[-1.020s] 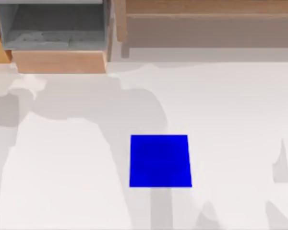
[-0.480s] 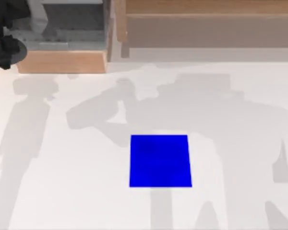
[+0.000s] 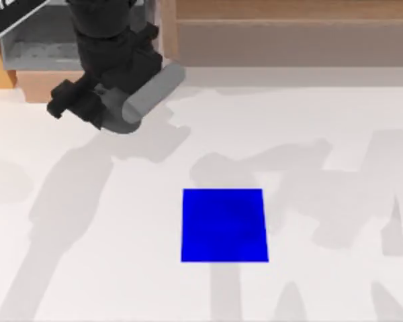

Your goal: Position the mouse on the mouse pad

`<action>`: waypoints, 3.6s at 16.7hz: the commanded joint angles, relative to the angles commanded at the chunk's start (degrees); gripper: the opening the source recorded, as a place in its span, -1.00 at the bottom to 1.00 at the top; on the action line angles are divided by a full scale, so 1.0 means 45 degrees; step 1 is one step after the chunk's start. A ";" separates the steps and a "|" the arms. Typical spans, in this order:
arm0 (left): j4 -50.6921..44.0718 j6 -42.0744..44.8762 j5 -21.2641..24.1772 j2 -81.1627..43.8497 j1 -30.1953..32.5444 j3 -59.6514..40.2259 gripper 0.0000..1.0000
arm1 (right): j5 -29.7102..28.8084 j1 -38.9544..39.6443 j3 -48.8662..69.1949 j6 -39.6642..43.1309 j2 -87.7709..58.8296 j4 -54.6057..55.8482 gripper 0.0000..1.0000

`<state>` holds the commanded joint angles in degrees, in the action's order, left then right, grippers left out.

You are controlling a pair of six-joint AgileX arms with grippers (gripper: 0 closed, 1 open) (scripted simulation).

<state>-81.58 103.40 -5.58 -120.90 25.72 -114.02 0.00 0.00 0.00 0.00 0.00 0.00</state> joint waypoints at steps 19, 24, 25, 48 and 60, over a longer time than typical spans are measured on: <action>0.2384 0.7186 0.1592 -0.1111 0.4255 0.1893 -1.00 | 0.0000 0.0000 0.0000 0.0000 0.0000 0.0000 1.00; 0.2696 0.7153 0.1589 -0.1229 0.4231 0.2157 -1.00 | 0.0000 0.0000 0.0000 0.0000 0.0000 0.0000 1.00; 0.2832 0.7153 0.1588 -0.1259 0.4241 0.2259 -1.00 | 0.0000 0.0000 0.0000 0.0000 0.0000 0.0000 1.00; 0.4378 0.7194 0.1605 -0.1668 0.4303 0.3386 0.06 | 0.0000 0.0000 0.0000 0.0000 0.0000 0.0000 1.00; 0.4378 0.7194 0.1605 -0.1668 0.4303 0.3386 1.00 | 0.0000 0.0000 0.0000 0.0000 0.0000 0.0000 1.00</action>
